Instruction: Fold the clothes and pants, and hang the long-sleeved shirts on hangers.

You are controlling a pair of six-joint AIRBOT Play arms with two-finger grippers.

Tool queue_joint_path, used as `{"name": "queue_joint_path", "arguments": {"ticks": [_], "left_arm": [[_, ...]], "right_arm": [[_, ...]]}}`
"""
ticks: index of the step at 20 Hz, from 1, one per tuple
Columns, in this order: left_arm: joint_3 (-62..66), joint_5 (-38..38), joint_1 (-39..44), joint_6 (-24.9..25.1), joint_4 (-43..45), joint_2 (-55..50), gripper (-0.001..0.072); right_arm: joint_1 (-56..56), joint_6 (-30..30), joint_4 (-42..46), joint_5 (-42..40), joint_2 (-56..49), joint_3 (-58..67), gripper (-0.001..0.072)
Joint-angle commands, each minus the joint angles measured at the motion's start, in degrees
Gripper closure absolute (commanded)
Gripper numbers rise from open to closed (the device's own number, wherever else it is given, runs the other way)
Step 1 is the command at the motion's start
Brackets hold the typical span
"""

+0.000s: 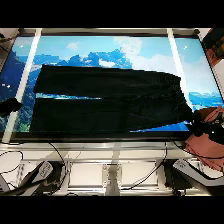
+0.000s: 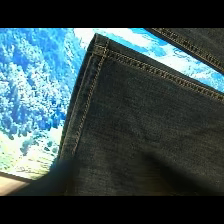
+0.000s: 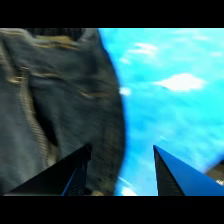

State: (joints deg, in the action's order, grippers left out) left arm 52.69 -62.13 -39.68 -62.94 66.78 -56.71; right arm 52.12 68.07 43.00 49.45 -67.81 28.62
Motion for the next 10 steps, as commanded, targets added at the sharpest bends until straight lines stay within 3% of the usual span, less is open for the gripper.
{"name": "queue_joint_path", "arguments": {"ticks": [1,5,8,10], "left_arm": [[0.0,-1.3,-0.1,-1.4,0.0,0.0,0.0001],[-0.3,-4.2,-0.3,-3.3,0.5,0.0,0.0009],[-0.4,-5.6,-1.9,-5.3,0.5,0.3,0.0010],[-0.9,-5.9,-3.7,-5.3,0.5,0.7,0.0010]], "right_arm": [[0.4,-9.3,-9.2,-2.6,-4.9,0.1,0.0258],[0.4,-17.5,-16.2,-3.0,-8.3,0.1,0.0324],[0.5,-19.4,-16.1,-3.1,-8.4,0.1,0.0468],[0.4,-19.4,-16.2,-2.7,-8.4,0.1,0.0635]]}}
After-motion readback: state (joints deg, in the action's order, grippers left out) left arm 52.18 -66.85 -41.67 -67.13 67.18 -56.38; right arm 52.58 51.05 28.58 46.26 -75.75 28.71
